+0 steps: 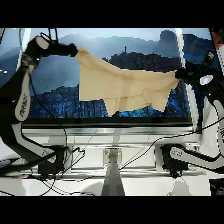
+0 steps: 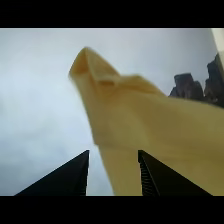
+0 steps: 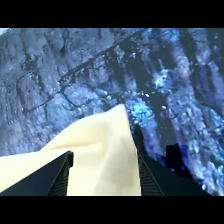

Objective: Fold the clothes and pants, and hang the long-sleeved shirts on hangers.

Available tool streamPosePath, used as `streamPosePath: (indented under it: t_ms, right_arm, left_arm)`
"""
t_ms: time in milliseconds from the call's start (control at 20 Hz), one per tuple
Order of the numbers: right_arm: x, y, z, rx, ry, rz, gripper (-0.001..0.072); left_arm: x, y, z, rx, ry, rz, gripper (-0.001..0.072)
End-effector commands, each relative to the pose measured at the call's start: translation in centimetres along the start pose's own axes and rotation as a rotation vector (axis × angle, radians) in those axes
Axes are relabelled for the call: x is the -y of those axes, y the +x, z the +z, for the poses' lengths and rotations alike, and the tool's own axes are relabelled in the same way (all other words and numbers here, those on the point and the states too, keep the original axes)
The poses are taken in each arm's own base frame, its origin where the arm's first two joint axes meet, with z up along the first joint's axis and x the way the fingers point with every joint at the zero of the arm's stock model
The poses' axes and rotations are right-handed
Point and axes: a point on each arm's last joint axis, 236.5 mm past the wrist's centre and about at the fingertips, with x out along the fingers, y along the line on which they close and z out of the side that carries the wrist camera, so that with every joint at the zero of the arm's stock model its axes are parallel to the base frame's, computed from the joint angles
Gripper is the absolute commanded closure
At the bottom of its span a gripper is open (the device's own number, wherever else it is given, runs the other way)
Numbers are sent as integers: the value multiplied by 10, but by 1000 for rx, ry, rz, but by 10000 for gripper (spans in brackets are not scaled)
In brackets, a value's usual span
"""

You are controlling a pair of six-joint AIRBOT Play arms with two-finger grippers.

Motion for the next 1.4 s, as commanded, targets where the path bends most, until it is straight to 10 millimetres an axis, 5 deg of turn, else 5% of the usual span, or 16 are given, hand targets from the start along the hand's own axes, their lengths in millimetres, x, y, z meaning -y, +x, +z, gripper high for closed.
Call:
streamPosePath:
  t_ms: [0,50,150,300,400,450,700,900,1200,1300,1350]
  right_arm:
    - [3,1,0,1,-19,-10,248]
    - [3,1,0,0,-19,-10,248]
    - [1,1,-5,-25,-22,-4,248]
    - [-1,-3,-10,-51,-37,0,248]
    - [-3,-5,-15,-71,-37,8,248]
    - [-4,-6,-17,-80,-37,12,248]
    - [-8,-9,-33,-149,-36,29,248]
    - [-9,-11,-32,-161,-49,32,247]
    - [-7,-30,9,-144,-201,-14,248]
    - [0,-37,15,-162,-261,-48,250]
    - [6,-40,14,-184,-293,-73,261]
  left_arm:
    - [-37,-62,-36,-156,-58,37,473]
    - [-48,-80,-42,-159,-85,50,540]
    - [-56,-105,-68,-165,-168,45,550]
    - [-31,-107,-144,-247,-281,-39,526]
    - [-1,-92,-191,-308,-238,-146,95]
    - [15,-84,-206,-330,-290,-198,53]
    - [70,-48,-236,-330,-372,-384,97]
    - [72,-17,-252,-361,-348,-341,125]
    - [69,-7,-263,-387,-334,-326,254]
    - [70,-7,-263,-387,-334,-327,461]
    - [70,-7,-263,-387,-333,-327,496]
